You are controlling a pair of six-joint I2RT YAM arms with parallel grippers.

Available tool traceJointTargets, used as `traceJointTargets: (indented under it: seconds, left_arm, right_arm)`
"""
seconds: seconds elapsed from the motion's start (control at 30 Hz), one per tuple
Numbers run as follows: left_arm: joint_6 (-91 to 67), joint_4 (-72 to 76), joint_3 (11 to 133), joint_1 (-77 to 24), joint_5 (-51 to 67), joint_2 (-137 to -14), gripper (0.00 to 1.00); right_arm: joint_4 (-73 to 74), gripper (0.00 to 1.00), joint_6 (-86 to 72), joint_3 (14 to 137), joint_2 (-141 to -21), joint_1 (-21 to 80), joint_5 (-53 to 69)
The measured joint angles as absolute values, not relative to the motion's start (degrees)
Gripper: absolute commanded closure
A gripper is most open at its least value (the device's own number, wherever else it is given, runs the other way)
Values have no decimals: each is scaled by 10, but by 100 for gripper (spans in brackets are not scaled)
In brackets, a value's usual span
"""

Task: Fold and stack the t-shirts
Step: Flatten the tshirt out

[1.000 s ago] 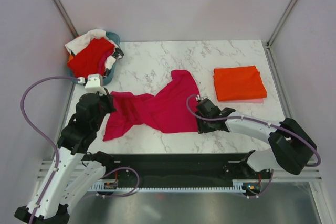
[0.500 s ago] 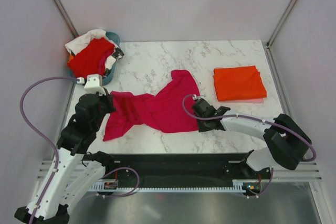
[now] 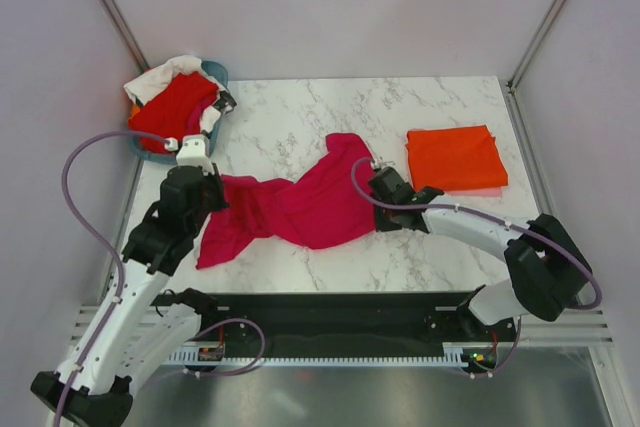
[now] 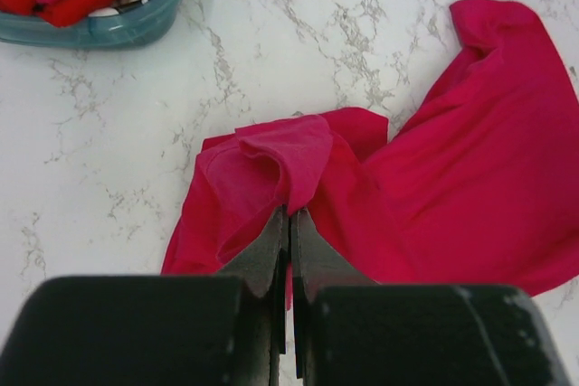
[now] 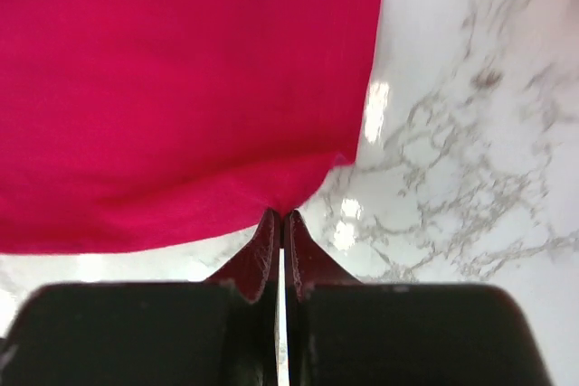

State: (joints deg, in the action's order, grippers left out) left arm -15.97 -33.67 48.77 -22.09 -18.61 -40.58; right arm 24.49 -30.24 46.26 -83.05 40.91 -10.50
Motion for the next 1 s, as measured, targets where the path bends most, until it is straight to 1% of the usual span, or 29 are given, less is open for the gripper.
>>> traceJointTargets:
  seconds: [0.13, 0.23, 0.4, 0.57, 0.7, 0.8, 1.0]
  left_arm:
    - [-160, -343, 514, -220, -174, -469, 98]
    - [-160, -352, 573, -219, -175, -525, 98]
    - [-157, -374, 747, -219, -211, -637, 98]
    - [-143, -390, 907, -218, -256, -704, 98]
    - [-142, -405, 1004, -218, -254, -693, 98]
    - [-142, -406, 1052, -218, -249, -647, 98]
    - [-144, -403, 1140, -218, -232, -521, 98]
  right_arm:
    - [250, 100, -296, 550, -831, 341, -68]
    - [253, 100, -290, 642, -832, 298, -49]
    - [260, 100, -285, 838, -859, 267, -23]
    - [281, 100, -285, 954, -885, 251, 15]
    - [305, 100, -283, 999, -875, 246, 38]
    - [322, 100, -277, 1002, -830, 246, 38]
    - [335, 100, -265, 1005, -660, 246, -1]
